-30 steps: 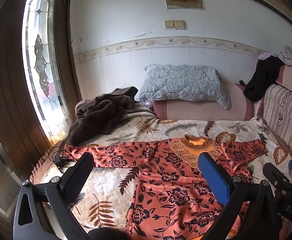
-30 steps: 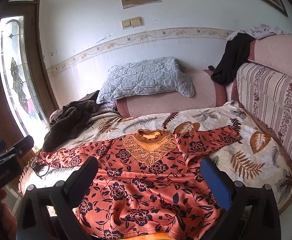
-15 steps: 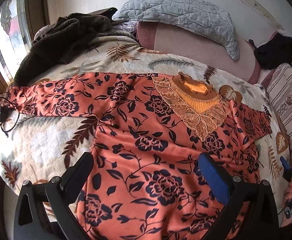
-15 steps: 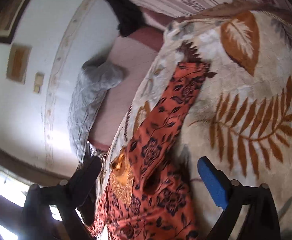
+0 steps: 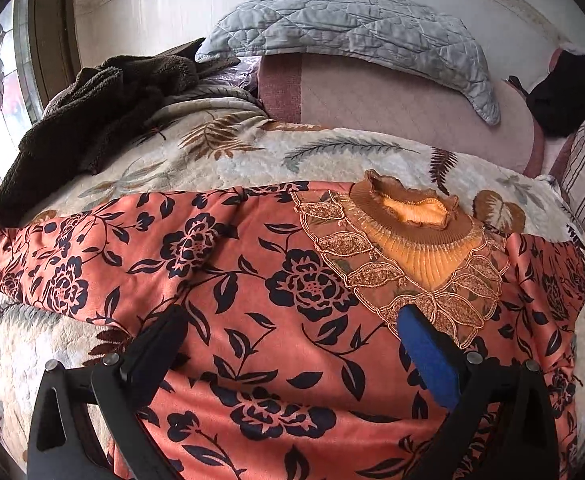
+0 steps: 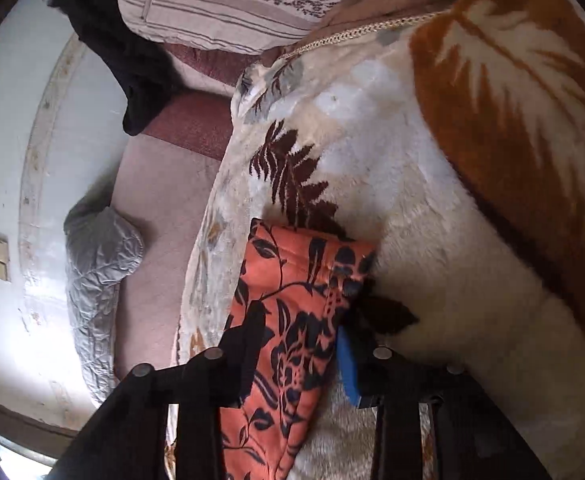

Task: Fold small clothes

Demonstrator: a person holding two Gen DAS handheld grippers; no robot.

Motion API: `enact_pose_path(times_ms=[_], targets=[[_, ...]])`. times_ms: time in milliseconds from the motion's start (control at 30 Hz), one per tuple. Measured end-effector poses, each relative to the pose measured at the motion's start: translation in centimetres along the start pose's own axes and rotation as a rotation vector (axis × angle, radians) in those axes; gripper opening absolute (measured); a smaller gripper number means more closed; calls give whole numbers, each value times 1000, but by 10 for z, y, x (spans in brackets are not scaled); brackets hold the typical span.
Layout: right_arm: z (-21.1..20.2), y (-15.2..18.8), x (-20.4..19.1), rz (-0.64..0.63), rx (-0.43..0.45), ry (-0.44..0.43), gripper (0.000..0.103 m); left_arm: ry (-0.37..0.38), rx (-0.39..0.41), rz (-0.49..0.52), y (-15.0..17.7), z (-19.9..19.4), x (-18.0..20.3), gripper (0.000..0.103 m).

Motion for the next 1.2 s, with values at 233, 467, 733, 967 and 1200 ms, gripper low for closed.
enact_pose_path(times_ms=[233,467,733,967,1200], targets=[[-7,16,-35,-66,40,-83,8,-28,59,-7,-14,-7,-15,103],[-47,90,-129,-193,-48,-289,8,-43,114,-101,-25,-26,-47,103],[-33,248,-206,-340,-276,-388,8,-87,133,-168,-20,-43,-102,103],[16,381,-209,-325,-577,-388,24,-75,120,-202,-13,-45,-142,103],[-20,408,-201,-408,-637,-464,86,142,70,-292,-9,-36,-140,103]])
Point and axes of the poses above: each gripper's, at about its wrist camera, not at the fingertips, and z roughly the way its jaws point, x to its right, y to its underside, the point moved 6 cm from there along z, roughly the way its jaws point, and after that the axes turned 1 degree about z, right-handed, at the moved point
